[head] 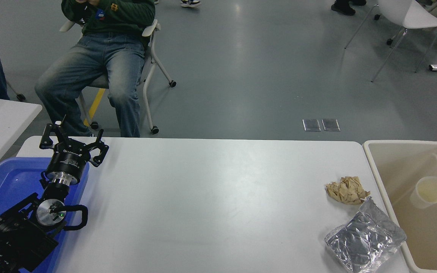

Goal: Clean the table surface

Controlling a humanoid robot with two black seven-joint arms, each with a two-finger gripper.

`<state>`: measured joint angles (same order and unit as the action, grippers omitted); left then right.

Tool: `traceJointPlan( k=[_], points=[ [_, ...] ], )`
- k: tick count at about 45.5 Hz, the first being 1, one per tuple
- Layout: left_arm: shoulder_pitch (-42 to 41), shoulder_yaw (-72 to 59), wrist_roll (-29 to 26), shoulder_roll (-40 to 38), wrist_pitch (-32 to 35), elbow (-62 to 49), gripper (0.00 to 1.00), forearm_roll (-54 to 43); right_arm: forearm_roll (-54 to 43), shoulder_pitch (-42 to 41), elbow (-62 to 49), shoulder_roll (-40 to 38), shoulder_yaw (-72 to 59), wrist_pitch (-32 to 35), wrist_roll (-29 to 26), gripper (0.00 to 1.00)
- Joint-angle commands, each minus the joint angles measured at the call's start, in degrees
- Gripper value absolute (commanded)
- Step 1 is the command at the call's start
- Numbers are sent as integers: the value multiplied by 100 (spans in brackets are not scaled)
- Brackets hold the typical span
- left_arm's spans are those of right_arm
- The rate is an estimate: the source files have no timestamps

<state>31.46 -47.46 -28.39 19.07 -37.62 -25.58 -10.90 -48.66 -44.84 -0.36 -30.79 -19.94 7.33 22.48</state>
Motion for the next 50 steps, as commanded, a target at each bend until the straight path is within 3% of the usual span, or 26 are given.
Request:
traceJointPlan(
  k=[1,29,44,50],
  points=[
    [0,0,0,0,0,0,100,0,14,-7,-25,12,-9,-21,2,100],
    [0,0,0,0,0,0,100,0,699,-121,-236,-155,-1,14,46,100],
    [0,0,0,0,0,0,100,0,1701,-200,-131,-226,87,84,28,100],
    [0,0,0,0,0,0,100,0,2202,-437,316,-436,525,427,-7,100]
  ],
)
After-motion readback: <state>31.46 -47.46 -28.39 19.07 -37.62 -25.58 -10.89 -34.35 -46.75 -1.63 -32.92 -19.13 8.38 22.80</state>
